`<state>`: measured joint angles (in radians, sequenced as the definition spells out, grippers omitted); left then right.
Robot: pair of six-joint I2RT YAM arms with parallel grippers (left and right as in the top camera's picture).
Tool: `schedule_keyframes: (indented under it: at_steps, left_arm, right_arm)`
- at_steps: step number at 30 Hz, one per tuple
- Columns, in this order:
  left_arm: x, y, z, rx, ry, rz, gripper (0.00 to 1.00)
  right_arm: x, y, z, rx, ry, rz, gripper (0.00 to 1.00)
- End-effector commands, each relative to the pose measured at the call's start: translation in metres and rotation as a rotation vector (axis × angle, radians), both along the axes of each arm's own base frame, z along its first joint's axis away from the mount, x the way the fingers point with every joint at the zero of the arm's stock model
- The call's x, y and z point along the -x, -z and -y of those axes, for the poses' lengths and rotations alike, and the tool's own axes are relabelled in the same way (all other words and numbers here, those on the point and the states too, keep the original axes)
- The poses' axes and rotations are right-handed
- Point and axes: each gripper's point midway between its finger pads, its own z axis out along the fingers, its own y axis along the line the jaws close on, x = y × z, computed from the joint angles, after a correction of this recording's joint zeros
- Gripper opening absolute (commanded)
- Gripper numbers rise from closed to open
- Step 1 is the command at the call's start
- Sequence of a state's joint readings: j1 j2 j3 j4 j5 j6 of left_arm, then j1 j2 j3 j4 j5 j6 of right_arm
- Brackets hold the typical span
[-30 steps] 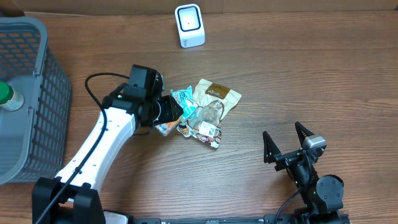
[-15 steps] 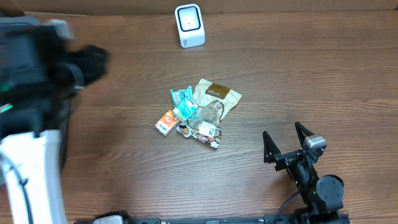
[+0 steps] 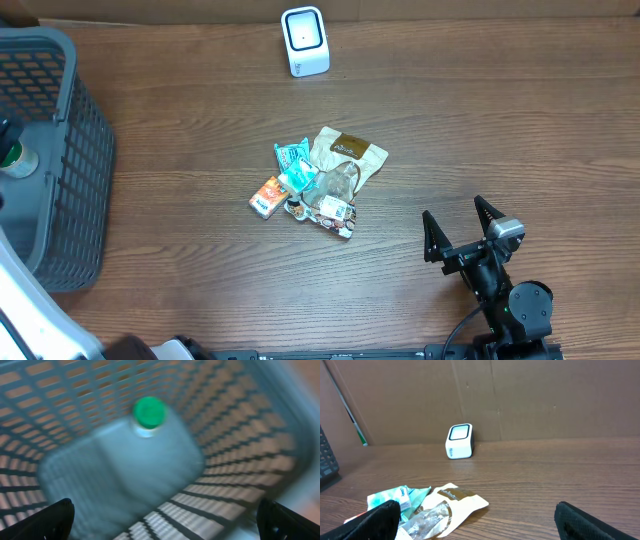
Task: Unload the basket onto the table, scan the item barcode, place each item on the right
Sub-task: 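Reach the left gripper into the basket and grasp the green-capped bottle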
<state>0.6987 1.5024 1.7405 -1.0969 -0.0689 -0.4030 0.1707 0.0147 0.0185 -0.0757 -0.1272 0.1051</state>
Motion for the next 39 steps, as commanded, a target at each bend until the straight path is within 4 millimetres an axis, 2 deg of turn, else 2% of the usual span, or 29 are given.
schedule_keyframes:
  at_steps: [1, 6, 13, 18, 24, 31, 36, 39]
  left_arm:
    - [0.010, 0.031, -0.030, -0.025, -0.008, -0.150, 1.00]
    - [0.001, 0.077, -0.058, 0.021, 0.002, -0.236, 1.00]
    - [-0.031, 0.124, -0.085, -0.003, 0.091, -0.295, 1.00]
    - [-0.048, 0.151, -0.102, -0.035, 0.143, -0.318, 1.00]
    - [-0.068, 0.173, -0.121, -0.089, 0.186, -0.315, 1.00]
    - [-0.081, 0.192, -0.130, -0.102, 0.205, -0.305, 1.00]
    - [-0.085, 0.223, -0.127, -0.057, 0.247, -0.332, 1.00]
    - [-0.087, 0.231, -0.128, -0.051, 0.253, -0.334, 0.99]
  right_arm:
    - [0.000, 0.001, 0.000, -0.004, -0.003, 0.005, 1.00]
    - [0.000, 0.001, 0.000, -0.004, -0.003, 0.005, 1.00]
    - [0.000, 0.001, 0.000, -0.004, -0.003, 0.005, 1.00]
    - [0.000, 0.001, 0.000, -0.004, -0.003, 0.005, 1.00]
    - [0.000, 0.001, 0.000, -0.004, -0.003, 0.005, 1.00]
    - [0.000, 0.001, 0.000, -0.004, -0.003, 0.005, 1.00]
    - [0.000, 0.001, 0.000, -0.004, -0.003, 0.005, 1.00]
    - [0.000, 0.001, 0.000, -0.004, -0.003, 0.005, 1.00]
